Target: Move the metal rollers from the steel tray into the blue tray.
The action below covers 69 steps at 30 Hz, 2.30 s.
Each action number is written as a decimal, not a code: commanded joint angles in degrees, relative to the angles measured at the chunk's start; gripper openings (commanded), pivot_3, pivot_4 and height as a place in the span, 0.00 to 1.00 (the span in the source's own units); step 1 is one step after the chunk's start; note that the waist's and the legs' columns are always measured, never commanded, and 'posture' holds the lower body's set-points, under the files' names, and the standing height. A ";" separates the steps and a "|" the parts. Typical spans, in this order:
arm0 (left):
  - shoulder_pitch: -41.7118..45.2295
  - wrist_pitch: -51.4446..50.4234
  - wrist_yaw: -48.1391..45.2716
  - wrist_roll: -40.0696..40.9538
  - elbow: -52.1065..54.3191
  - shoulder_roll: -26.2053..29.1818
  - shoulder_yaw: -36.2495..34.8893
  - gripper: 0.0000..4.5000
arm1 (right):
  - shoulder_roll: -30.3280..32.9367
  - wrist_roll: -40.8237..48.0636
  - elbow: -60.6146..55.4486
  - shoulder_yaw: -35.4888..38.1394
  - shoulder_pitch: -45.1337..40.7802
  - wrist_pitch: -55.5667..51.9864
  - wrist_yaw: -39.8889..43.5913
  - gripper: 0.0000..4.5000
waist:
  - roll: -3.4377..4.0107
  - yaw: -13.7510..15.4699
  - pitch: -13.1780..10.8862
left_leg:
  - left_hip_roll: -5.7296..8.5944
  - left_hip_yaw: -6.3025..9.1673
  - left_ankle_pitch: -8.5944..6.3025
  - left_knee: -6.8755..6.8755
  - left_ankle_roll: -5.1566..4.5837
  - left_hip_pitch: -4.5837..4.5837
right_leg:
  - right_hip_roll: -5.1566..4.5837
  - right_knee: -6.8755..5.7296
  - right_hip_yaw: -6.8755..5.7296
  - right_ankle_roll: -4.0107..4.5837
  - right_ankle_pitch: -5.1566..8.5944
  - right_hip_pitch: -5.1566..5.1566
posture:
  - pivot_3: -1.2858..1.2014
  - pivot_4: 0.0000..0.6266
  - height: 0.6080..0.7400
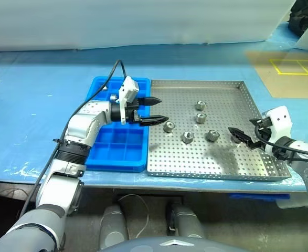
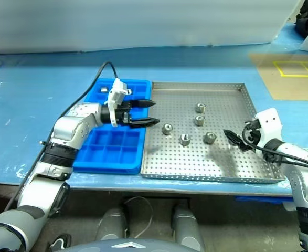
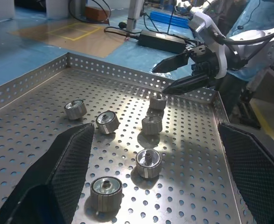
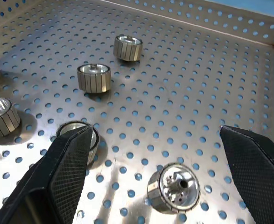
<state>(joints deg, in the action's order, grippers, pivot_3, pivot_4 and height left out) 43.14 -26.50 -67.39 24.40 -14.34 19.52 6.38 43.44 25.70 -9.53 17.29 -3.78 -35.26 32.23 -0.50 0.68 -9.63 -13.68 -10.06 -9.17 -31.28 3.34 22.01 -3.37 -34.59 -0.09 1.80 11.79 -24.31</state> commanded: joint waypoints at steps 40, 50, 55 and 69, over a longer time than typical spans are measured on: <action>-2.21 -1.16 -3.92 0.70 5.07 10.49 -2.60 1.00 | -10.64 -2.29 1.66 -7.14 -13.72 1.98 0.92 0.38 | 0.25 -1.81 -0.10 | -0.03 -0.06 -0.11 -0.06 -0.20 -0.11 | 0.01 -0.11 0.06 0.10 -0.09 -0.01 | 0.40 0.24 1.00; -3.75 0.82 -1.66 0.57 4.78 19.83 -10.27 1.00 | -11.82 2.87 -1.24 -16.52 -30.36 -4.60 11.32 0.38 | 0.31 0.21 -0.14 | -0.05 -0.06 0.02 0.09 0.04 -0.03 | 0.02 -0.12 0.03 0.18 -0.11 -0.08 | 0.44 0.24 1.00; -5.53 1.88 0.97 -0.35 3.89 24.96 -14.90 1.00 | -19.97 -0.29 5.33 -26.06 -37.65 -1.28 15.16 0.38 | 0.31 0.28 -0.15 | -0.15 -0.05 0.12 0.19 0.21 -0.09 | 0.09 -0.24 -0.01 0.25 -0.09 -0.17 | 0.48 0.24 1.00; -18.61 -3.69 6.61 4.39 12.42 32.90 -27.24 1.00 | -43.65 -11.49 41.46 -32.28 -54.87 18.96 17.93 0.38 | 0.16 3.37 -0.20 | -0.19 0.13 0.22 0.23 0.40 0.47 | -0.06 -0.34 -0.45 0.41 -0.05 -0.56 | 0.55 0.24 1.00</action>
<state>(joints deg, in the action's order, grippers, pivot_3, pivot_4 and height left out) 25.01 -29.33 -61.48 27.04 -5.19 51.76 -18.42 0.20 13.53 32.04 -16.85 -56.04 -18.74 49.15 -0.34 4.05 -9.83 -13.88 -9.89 -8.95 -31.07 3.74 22.55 -3.43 -34.93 -0.59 2.21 11.74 -24.90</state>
